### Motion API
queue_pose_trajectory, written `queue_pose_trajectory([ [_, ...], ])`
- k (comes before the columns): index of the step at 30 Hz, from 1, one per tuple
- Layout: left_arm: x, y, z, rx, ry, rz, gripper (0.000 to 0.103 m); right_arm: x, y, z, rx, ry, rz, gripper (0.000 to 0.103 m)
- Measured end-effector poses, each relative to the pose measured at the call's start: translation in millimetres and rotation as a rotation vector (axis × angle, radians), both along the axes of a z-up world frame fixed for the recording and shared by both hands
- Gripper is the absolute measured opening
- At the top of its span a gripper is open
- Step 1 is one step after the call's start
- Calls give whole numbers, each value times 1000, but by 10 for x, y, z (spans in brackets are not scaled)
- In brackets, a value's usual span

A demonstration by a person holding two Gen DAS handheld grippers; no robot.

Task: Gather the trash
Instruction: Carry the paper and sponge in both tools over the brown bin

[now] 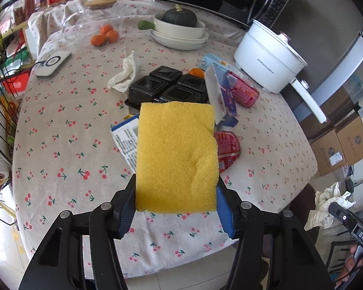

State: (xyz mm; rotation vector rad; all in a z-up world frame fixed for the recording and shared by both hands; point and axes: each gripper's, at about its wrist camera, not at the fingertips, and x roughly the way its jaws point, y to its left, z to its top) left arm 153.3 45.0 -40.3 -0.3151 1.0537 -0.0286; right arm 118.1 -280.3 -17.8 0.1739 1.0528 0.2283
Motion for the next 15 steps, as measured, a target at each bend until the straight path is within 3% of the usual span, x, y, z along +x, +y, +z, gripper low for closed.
queue_pose_trajectory([
  [15, -307, -1427, -31, -18, -4, -302, 61, -591, -1038, -146, 3, 31, -160, 33],
])
